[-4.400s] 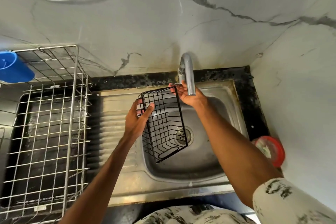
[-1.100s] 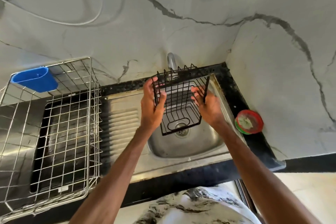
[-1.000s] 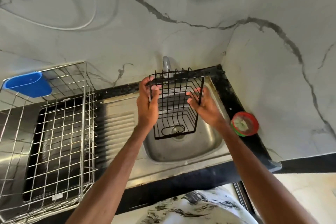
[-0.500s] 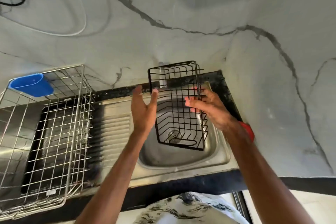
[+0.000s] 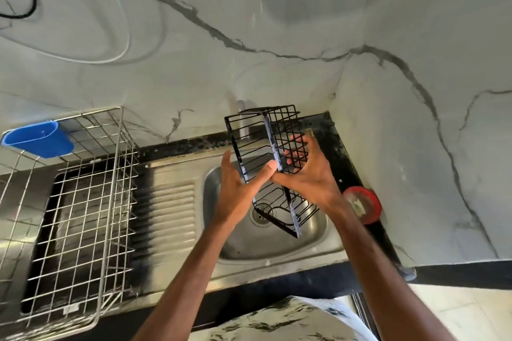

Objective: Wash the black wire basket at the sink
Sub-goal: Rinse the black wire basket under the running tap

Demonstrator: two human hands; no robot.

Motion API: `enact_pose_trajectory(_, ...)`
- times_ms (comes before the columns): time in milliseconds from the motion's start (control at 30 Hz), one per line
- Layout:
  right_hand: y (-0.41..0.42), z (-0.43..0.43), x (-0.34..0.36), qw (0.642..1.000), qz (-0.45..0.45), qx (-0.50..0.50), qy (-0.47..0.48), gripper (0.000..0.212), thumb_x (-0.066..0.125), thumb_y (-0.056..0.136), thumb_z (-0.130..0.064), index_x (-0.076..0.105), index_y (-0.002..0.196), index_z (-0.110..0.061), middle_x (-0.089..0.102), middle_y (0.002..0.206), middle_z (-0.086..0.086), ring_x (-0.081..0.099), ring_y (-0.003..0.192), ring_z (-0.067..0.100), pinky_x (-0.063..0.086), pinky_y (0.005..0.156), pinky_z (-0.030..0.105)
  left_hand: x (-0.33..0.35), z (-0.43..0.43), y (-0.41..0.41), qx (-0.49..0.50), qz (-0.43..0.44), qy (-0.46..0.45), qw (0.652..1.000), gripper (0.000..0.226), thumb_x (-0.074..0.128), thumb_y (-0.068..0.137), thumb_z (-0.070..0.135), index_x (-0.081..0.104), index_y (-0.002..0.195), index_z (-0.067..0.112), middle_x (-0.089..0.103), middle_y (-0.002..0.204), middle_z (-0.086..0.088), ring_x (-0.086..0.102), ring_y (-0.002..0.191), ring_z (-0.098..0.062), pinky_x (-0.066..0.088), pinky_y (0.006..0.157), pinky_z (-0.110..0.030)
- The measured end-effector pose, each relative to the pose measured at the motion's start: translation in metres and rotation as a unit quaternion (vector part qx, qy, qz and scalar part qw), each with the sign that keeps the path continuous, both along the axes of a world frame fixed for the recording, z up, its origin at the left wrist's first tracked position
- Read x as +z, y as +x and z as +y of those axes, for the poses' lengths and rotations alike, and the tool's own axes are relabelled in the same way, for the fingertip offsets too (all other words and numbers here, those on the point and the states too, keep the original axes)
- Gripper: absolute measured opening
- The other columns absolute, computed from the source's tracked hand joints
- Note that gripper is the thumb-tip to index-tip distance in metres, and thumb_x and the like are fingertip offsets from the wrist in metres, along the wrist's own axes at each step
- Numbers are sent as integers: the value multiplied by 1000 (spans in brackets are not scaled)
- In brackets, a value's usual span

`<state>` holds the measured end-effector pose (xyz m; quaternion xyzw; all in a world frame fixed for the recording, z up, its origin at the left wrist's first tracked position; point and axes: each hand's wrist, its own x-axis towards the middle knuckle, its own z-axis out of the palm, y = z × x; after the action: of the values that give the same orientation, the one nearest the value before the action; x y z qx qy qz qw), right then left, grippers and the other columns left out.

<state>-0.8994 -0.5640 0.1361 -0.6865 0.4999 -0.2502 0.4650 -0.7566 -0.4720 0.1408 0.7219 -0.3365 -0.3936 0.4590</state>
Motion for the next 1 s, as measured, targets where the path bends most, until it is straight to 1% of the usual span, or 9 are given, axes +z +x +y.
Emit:
enact_pose_trajectory(67,6,11,3,1000,5,-7,-11,123,86,47,-70,31,148,-25,52,142,-2,54,129,17,52,104,42,-7,-2,15,-30,53,25,998,144,74,58,81,-4,165,24,12,173,-5,16,158,-22,16,128,-42)
enact_pose_trajectory(133,13,22,7,1000,6,-10,-20,123,90,54,-63,27,151,-21,45,150,2,46,136,18,47,107,35,-16,-2,30,-73,59,20,995,147,79,50,87,4,164,32,21,172,-4,24,157,-24,20,128,-50)
enact_pose_trajectory(200,23,35,9,999,19,-18,-34,120,93,59,-53,26,152,-17,43,152,4,45,136,19,45,101,29,-20,-1,41,-105,46,6,993,136,82,53,84,13,161,38,34,167,1,35,152,-22,28,125,-52)
enact_pose_trajectory(333,41,54,6,998,23,-26,-53,117,93,56,-52,29,148,-19,54,140,3,56,126,22,56,98,43,-24,5,61,-93,50,-4,994,127,90,48,78,29,151,36,52,152,6,51,140,-18,39,119,-51)
enact_pose_trajectory(500,49,71,15,995,48,21,-79,122,93,58,-59,27,153,-22,47,144,-6,49,129,11,49,106,34,-39,13,78,-53,95,-21,994,109,87,52,79,43,141,35,62,139,-1,62,128,-22,55,102,-54)
enact_pose_trajectory(633,50,78,18,994,56,38,-91,123,92,61,-58,23,157,-24,41,141,-16,41,128,-1,41,107,22,-41,15,78,-45,126,-24,991,97,84,56,81,50,133,34,67,131,8,63,124,-16,50,106,-55)
enact_pose_trajectory(767,41,72,15,994,63,56,-76,130,90,59,-65,13,159,-35,29,155,-17,33,141,4,35,116,34,-34,16,66,-51,160,-39,985,95,76,59,75,49,138,30,61,134,11,57,127,-9,46,111,-56)
enact_pose_trajectory(867,26,57,8,996,25,85,-31,122,90,63,-61,15,158,-45,23,149,-27,30,131,-19,33,115,32,-33,12,58,-33,192,-20,981,108,77,48,84,54,137,26,60,142,2,57,131,-20,44,110,-61)
enact_pose_trajectory(1000,6,36,1,996,-19,89,14,98,90,64,-58,35,145,-58,43,140,-21,47,126,-3,47,105,31,-39,7,51,-21,245,-11,969,73,70,64,69,68,119,21,73,118,-2,65,117,-29,53,96,-55)
